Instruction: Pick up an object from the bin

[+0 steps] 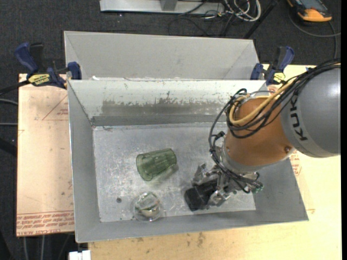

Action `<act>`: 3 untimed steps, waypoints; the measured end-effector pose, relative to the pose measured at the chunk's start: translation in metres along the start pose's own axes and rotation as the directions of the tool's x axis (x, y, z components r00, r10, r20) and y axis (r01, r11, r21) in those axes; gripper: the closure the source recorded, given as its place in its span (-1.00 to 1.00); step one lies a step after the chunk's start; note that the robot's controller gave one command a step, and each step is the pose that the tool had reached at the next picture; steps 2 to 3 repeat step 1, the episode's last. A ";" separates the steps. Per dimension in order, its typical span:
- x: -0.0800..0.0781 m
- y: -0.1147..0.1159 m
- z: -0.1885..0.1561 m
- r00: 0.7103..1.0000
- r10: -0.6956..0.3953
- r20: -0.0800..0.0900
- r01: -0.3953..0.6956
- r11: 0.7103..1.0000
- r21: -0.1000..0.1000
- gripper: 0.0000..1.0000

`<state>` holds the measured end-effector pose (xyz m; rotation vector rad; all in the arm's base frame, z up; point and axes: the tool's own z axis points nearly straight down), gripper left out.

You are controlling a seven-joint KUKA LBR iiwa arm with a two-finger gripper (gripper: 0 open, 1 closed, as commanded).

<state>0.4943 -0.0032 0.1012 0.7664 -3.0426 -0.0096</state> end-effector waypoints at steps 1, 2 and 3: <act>0.003 0.003 -0.129 1.000 0.005 0.001 -0.005 1.000 0.005 1.00; 0.003 0.003 -0.129 1.000 0.005 0.001 -0.005 1.000 0.005 1.00; 0.003 0.003 -0.129 1.000 0.005 0.001 -0.005 1.000 0.005 1.00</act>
Offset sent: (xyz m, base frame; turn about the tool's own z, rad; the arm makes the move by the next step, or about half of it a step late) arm 0.0000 0.0000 0.0000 0.0000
